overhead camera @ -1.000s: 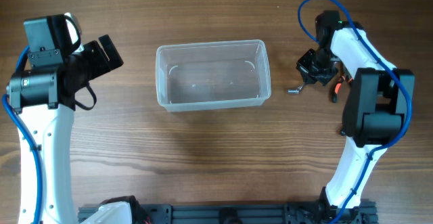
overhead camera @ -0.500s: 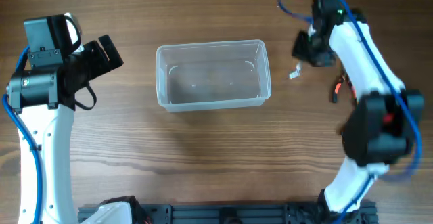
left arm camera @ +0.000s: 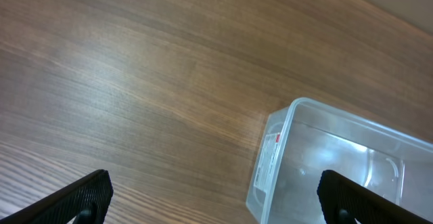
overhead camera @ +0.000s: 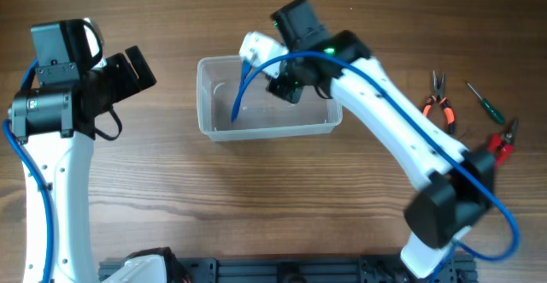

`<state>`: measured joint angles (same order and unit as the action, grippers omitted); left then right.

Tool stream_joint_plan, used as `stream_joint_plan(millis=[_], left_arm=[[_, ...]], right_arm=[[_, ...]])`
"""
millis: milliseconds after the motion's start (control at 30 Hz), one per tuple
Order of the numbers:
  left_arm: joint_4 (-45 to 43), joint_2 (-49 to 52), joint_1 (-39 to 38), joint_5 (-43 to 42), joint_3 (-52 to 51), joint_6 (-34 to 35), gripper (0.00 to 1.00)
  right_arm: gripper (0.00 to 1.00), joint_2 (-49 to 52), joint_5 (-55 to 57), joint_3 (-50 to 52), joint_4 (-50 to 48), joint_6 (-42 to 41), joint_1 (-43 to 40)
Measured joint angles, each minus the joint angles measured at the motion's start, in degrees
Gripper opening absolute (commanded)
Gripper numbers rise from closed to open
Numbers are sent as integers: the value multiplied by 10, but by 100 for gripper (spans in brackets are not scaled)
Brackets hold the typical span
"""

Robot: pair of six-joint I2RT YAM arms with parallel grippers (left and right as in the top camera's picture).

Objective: Pack container
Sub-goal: 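Carry the wrench into the container and open the right gripper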

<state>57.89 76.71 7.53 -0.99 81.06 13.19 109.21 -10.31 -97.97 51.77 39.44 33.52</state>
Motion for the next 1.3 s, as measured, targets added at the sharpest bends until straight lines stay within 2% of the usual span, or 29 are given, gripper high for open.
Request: stream_joint_plan(millis=[100, 300, 367, 433, 467, 600, 700, 800, 833, 867, 900, 933, 1067, 1167, 1233, 1300], left_arm=[[4, 0, 0, 0, 0, 0, 100], [4, 0, 0, 0, 0, 0, 100], [4, 0, 0, 0, 0, 0, 100], [4, 0, 0, 0, 0, 0, 100], [4, 0, 0, 0, 0, 0, 100], [4, 0, 0, 0, 0, 0, 100], [4, 0, 0, 0, 0, 0, 100], [4, 0, 0, 0, 0, 0, 100], [4, 0, 0, 0, 0, 0, 100], [4, 0, 0, 0, 0, 0, 100], [4, 0, 0, 0, 0, 0, 100], [4, 0, 0, 0, 0, 0, 100], [5, 0, 0, 0, 0, 0, 100], [9, 0, 0, 0, 0, 0, 100], [11, 0, 0, 0, 0, 0, 100], [11, 0, 0, 0, 0, 0, 100]], right_arm=[[6, 64, -17, 0, -3, 74, -2], [8, 142, -26, 1, -2, 113, -2], [27, 150, -27, 1, -2, 117, -2], [38, 151, -28, 1, -2, 120, -2], [52, 151, -28, 1, -2, 118, -2], [54, 151, -30, 1, -1, 79, -2], [55, 150, -23, 0, 0, 17, -2], [61, 138, 12, -15, 16, -68, -3], [65, 126, 31, -24, 23, -104, -5], [83, 106, 53, -33, 26, -142, -9], [97, 80, 74, -40, 27, -177, -15], [100, 37, 105, -49, 28, -229, -28], [100, -101, 166, -73, 60, -395, -127], [100, -164, 195, -84, 155, -495, -268], [100, -164, 207, -76, 207, -530, -349], [100, -160, 204, -44, 212, -544, -394]])
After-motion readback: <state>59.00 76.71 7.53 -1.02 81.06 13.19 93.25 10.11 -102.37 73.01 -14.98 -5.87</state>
